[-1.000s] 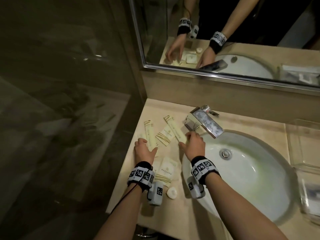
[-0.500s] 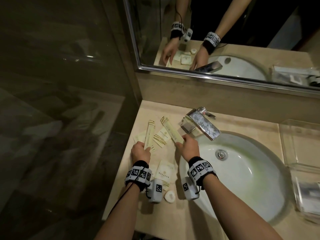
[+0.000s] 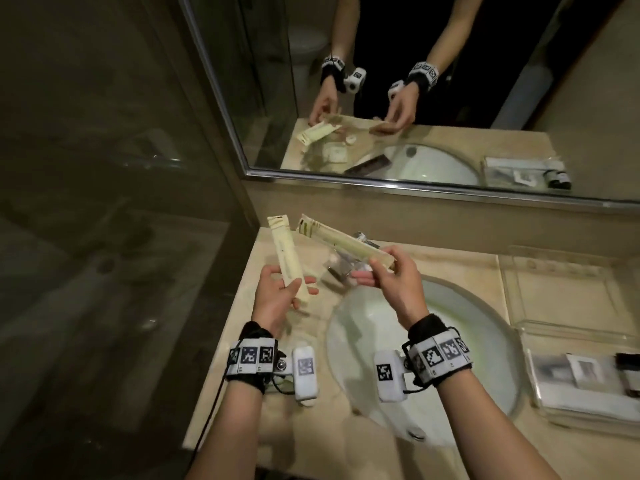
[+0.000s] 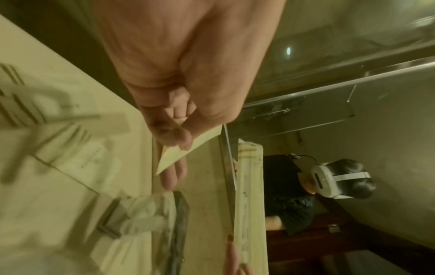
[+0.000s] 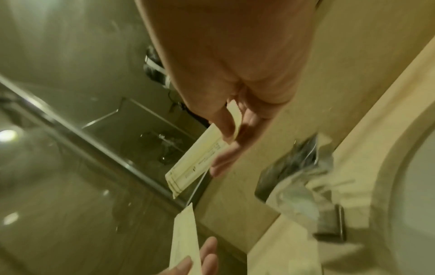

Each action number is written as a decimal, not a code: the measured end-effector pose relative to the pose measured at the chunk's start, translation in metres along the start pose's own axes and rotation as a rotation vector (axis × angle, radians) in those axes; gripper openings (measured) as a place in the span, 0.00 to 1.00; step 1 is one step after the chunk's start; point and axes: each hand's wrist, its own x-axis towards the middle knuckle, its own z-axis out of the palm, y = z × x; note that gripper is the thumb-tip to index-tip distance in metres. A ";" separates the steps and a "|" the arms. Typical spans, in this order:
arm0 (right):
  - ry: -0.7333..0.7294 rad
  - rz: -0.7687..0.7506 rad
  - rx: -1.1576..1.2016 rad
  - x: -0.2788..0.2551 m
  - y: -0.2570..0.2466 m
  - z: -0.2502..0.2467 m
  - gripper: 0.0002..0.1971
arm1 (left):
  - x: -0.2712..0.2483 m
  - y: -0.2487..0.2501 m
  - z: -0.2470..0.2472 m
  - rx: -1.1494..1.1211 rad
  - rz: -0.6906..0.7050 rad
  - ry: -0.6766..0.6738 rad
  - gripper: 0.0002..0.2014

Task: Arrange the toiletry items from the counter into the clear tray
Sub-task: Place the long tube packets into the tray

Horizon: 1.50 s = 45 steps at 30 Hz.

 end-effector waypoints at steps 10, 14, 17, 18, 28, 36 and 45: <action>0.004 -0.062 0.154 -0.034 -0.035 -0.208 0.12 | -0.052 -0.007 0.172 0.066 0.006 -0.217 0.17; 0.135 -0.101 0.071 -0.052 -0.039 -0.283 0.11 | -0.067 -0.031 0.249 0.105 -0.035 -0.237 0.17; 0.068 -0.115 -0.051 -0.062 -0.037 -0.332 0.16 | -0.082 -0.042 0.302 0.125 -0.065 -0.276 0.14; 0.030 -0.127 -0.093 -0.066 -0.036 -0.346 0.19 | -0.087 -0.045 0.316 0.127 -0.073 -0.290 0.14; 0.065 0.073 -0.167 -0.072 -0.014 -0.416 0.34 | -0.098 -0.071 0.391 0.108 -0.169 -0.359 0.13; 0.176 0.240 -0.084 -0.080 0.006 -0.432 0.13 | -0.083 -0.089 0.403 -0.050 -0.204 -0.347 0.15; 0.061 0.367 -0.137 -0.080 0.024 -0.400 0.16 | -0.079 -0.100 0.410 0.114 -0.041 -0.496 0.19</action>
